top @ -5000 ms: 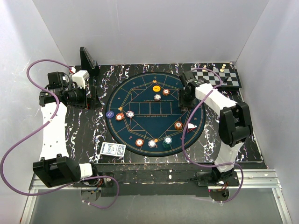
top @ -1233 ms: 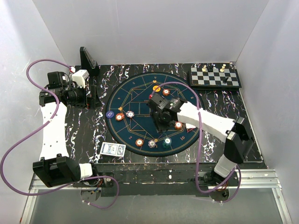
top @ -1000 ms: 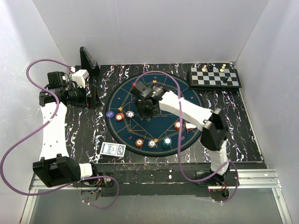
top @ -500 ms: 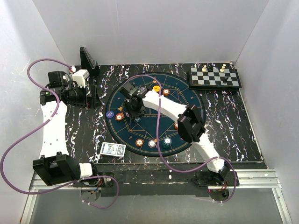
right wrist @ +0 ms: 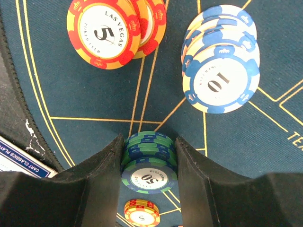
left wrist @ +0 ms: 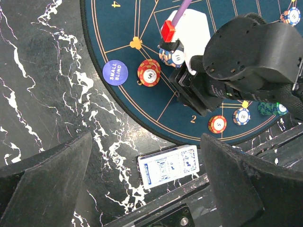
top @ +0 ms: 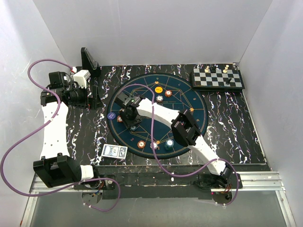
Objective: Distribute texas hold em gaming equipment
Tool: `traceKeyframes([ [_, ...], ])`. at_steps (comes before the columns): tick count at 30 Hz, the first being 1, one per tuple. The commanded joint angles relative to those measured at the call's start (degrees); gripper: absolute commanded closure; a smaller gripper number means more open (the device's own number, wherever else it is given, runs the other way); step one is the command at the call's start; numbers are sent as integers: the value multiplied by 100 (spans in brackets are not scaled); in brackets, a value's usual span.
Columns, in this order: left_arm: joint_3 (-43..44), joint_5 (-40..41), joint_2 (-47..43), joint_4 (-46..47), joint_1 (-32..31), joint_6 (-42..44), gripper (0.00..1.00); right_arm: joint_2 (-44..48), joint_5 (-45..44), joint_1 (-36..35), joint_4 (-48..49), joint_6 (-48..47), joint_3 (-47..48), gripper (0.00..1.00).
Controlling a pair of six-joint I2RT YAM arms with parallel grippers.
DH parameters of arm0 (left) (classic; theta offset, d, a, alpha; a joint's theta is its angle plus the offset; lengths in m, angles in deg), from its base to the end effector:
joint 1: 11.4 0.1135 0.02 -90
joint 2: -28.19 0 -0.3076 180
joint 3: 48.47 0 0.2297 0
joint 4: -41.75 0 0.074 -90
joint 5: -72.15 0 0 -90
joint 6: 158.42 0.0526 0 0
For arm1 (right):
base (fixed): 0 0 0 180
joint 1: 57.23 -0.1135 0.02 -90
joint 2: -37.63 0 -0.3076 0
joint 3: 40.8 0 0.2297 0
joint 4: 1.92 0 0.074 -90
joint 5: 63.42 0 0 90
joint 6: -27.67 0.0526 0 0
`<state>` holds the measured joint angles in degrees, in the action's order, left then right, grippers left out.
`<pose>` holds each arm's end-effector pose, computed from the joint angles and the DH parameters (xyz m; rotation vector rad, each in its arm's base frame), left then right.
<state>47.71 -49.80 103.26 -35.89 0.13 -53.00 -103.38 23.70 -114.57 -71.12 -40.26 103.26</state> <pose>0.2216 0.0168 0.3945 0.2888 2.3989 -0.5015 0.2934 0.4529 0.2035 -0.8258 2.6462 0.3204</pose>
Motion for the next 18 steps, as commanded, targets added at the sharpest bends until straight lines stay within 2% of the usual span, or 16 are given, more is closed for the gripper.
traceKeyframes([
  [1,62,-75,-36,62,42,22,0,-111,-2,30,229,-62,317,65],
  [11,-26,-58,-71,115,25,58,0,-304,-47,30,458,-71,449,60],
  [14,-26,-31,-89,115,34,49,0,-374,-3,30,423,-53,520,50],
  [16,-35,-31,-89,124,34,49,0,-383,32,30,423,-53,502,39],
  [18,-44,-22,-106,124,42,58,0,-366,68,30,388,-62,511,34],
])
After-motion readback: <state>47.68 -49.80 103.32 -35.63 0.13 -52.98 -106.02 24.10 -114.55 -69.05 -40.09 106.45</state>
